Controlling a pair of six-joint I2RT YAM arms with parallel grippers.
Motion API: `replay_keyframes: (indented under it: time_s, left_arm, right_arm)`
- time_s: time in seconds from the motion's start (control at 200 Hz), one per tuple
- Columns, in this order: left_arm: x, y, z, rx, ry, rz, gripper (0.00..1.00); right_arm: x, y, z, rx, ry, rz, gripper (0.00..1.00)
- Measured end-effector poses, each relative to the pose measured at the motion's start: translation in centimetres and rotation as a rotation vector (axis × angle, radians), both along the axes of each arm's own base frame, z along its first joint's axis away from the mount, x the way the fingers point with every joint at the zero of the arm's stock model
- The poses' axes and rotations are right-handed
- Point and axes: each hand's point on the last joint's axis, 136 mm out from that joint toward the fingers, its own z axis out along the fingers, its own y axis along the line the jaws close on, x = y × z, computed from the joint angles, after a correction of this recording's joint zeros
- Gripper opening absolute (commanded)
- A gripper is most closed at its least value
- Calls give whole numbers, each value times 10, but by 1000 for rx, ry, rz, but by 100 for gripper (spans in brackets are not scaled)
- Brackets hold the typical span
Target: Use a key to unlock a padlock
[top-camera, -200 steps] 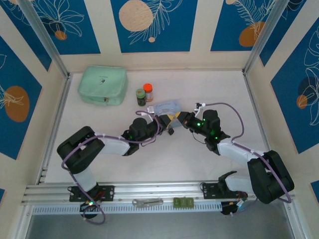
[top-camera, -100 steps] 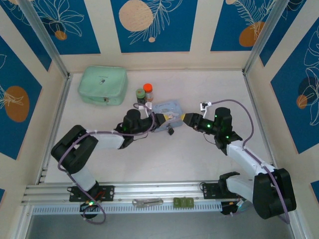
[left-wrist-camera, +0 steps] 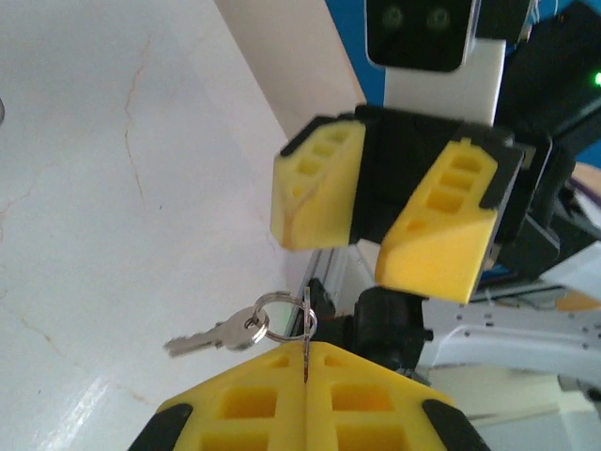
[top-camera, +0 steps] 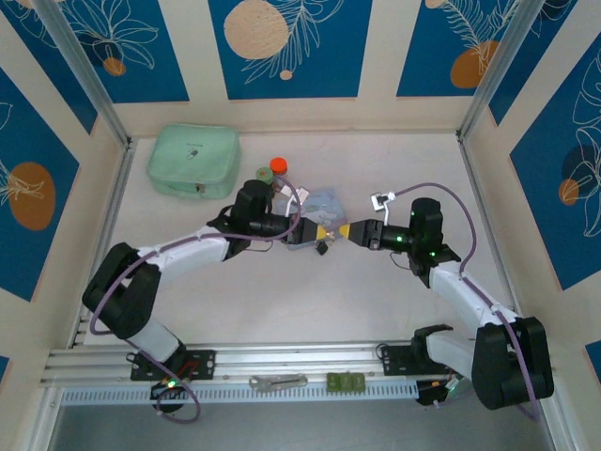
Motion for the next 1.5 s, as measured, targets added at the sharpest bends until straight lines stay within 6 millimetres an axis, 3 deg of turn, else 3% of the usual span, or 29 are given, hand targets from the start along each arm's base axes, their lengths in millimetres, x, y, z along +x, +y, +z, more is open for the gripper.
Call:
replay_keyframes:
  time_s: [0.235,0.615,0.685,0.795,0.955,1.055,1.09,1.12,1.326,1.501]
  left_arm:
    - [-12,4,4,27,-36,-61,0]
    - [-15,3,10,13,-43,-86,0]
    - [-15,3,10,11,-43,-89,0]
    - [-17,3,12,6,-41,-100,0]
    - [-17,3,12,6,-32,-96,0]
    - [-14,3,13,5,-32,-81,71]
    - [-11,2,14,7,-39,-63,90]
    - [-8,3,14,10,-47,-45,99]
    - [10,25,-4,60,-62,187,99]
    - [22,42,-56,148,18,416,99]
  right_arm:
    - [-8,10,7,15,-37,53,39]
    - [-26,29,9,40,-57,154,28]
    - [-27,30,9,40,-56,156,22]
    - [-27,29,6,37,-47,152,1]
    - [-27,29,5,35,-49,152,0]
    - [-27,29,5,36,-53,152,0]
    - [-28,30,5,36,-52,155,0]
    - [-28,30,5,35,-51,155,0]
    - [-20,21,-13,7,-4,77,0]
    - [-3,-5,-44,-37,98,-91,0]
